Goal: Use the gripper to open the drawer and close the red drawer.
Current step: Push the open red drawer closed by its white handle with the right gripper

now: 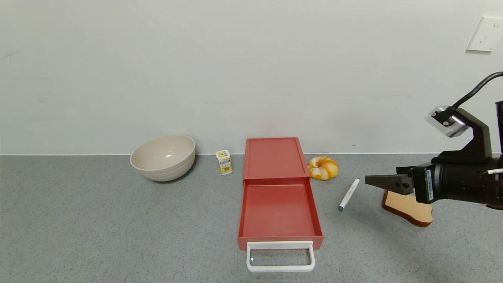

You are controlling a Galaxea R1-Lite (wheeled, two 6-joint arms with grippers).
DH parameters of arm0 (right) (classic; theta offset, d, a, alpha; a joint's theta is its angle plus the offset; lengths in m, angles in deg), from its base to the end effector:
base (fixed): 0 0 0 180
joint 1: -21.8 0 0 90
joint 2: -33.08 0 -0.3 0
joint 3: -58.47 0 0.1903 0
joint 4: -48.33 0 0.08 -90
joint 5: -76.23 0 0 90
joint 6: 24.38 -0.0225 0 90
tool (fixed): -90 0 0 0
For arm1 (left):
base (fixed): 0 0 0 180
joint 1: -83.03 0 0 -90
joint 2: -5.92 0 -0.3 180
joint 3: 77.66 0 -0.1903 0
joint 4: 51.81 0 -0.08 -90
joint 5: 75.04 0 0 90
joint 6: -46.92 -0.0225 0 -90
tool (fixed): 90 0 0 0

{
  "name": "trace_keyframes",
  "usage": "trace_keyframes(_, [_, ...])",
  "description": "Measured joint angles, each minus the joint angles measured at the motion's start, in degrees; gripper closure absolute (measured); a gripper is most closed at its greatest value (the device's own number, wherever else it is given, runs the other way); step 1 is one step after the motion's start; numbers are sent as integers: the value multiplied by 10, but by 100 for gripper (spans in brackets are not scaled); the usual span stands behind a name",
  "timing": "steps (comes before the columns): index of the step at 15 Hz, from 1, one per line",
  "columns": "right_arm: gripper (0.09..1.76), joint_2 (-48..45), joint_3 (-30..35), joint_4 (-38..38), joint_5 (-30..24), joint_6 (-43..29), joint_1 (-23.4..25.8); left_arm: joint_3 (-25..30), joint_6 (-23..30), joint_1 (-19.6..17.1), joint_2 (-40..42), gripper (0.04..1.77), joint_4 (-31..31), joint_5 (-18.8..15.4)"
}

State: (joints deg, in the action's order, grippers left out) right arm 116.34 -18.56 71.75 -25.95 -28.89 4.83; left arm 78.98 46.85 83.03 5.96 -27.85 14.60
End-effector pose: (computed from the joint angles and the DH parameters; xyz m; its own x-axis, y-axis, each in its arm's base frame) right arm 0.2307 0.0754 0.2268 0.7509 0.4497 -0.4836 -0.4220 0.8900 0.1724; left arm -0.0229 -0.0001 0.0744 0.9999 -0.0063 -0.0098 0.0063 1.0000 0.0012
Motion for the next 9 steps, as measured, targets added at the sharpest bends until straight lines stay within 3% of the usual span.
trace_keyframes(5, [14,38,-25,30,62,-43,-67,0,0,0,0,9,0,0])
trace_keyframes(9, [14,82,-92,141,86,-129,-129,0,0,0,0,9,0,0])
